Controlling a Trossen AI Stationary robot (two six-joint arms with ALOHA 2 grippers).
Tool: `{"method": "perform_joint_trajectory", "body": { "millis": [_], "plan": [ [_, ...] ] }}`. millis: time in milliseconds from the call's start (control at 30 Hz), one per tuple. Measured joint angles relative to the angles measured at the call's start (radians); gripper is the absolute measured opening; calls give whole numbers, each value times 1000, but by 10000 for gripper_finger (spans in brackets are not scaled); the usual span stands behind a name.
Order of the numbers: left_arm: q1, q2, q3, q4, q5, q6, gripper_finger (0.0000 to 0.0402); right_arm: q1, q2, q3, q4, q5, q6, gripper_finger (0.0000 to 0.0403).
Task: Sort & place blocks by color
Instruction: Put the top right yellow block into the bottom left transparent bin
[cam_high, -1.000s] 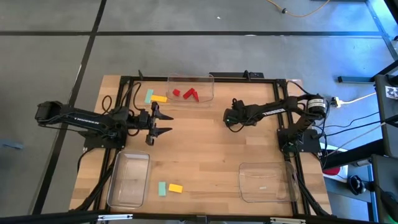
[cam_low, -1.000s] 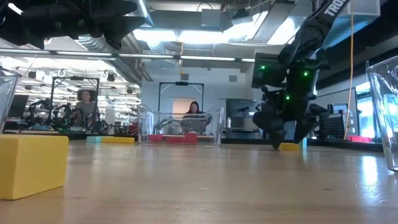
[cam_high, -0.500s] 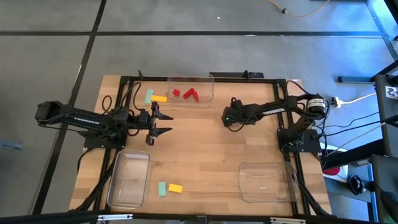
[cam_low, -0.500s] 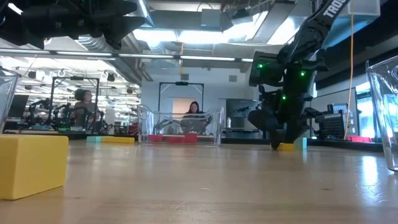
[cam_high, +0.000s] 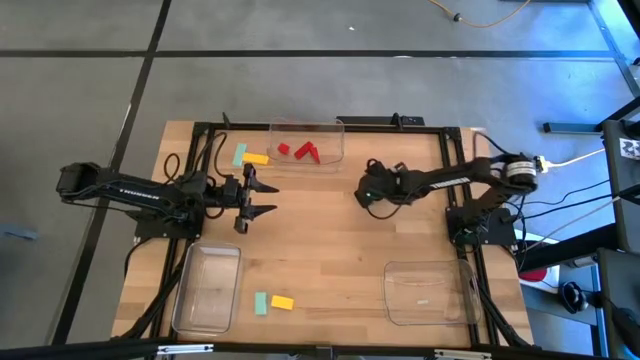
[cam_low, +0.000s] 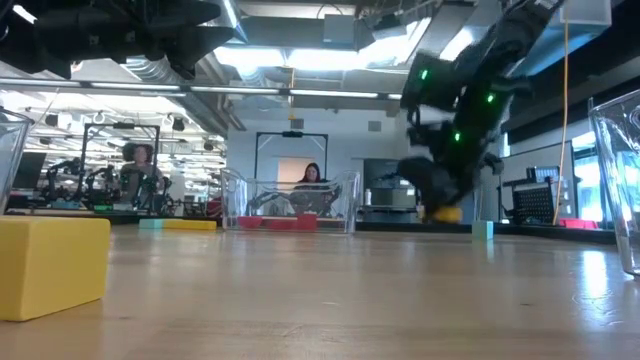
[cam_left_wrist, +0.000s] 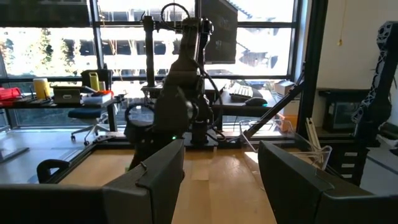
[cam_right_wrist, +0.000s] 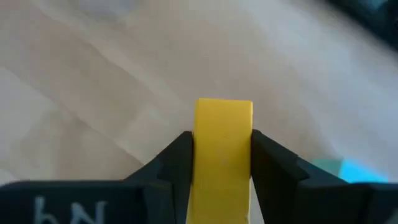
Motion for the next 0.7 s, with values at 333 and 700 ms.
{"method": "perform_joint_trajectory", "body": {
  "millis": [333,700],
  "plan": [
    [0,0,0,0,0,-28,198,39,-205,-310,940,-437,-348,130],
    [-1,0,0,-31,-125,-48,198,43,-212,-400,1398,-601,-451,130]
  ]
}}
